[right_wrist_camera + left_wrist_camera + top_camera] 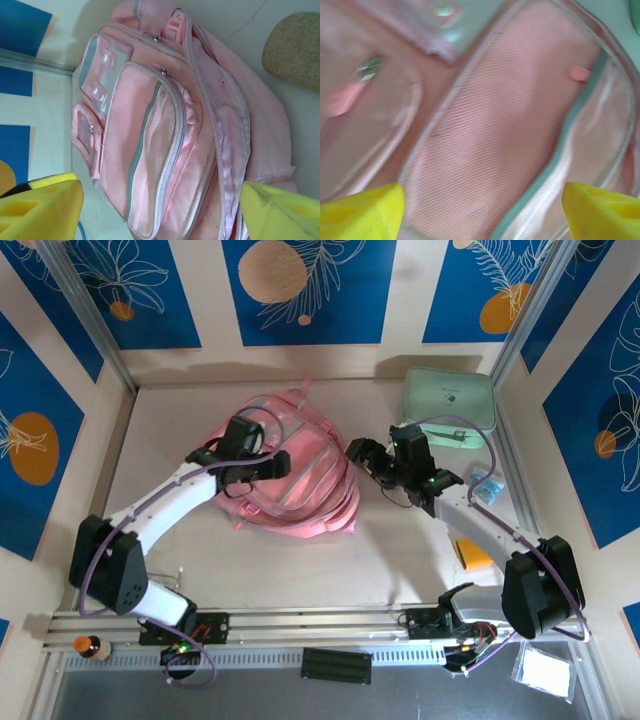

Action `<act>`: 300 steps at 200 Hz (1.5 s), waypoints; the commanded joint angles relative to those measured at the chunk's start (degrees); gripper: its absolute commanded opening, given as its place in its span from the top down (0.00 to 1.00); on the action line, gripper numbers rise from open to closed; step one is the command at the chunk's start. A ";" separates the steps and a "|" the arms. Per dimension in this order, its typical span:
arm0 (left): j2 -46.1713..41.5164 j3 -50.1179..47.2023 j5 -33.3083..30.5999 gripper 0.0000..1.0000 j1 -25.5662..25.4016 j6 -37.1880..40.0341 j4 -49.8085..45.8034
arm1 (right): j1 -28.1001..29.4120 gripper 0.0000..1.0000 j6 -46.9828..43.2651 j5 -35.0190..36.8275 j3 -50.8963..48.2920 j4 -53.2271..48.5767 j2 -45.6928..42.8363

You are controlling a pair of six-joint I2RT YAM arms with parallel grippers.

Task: Pack the student bag
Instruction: Close the student bag at the center of the table, then rotate the student bag at the top-center of the table.

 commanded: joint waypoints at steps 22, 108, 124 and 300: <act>-7.72 -12.23 -3.05 0.22 8.13 -11.69 2.03 | 1.44 0.18 -2.84 -0.16 0.82 -2.32 2.28; -6.16 -23.29 -3.66 0.41 15.51 -21.03 11.40 | 1.45 0.18 -3.32 -2.84 1.79 -2.00 4.95; -4.33 -23.65 -3.38 0.42 15.94 -21.81 13.23 | 1.50 0.18 -3.11 -2.85 1.72 -2.20 5.25; -4.19 -22.48 1.61 1.00 16.79 -24.44 17.83 | 3.64 0.36 -1.21 -9.51 2.02 2.19 17.10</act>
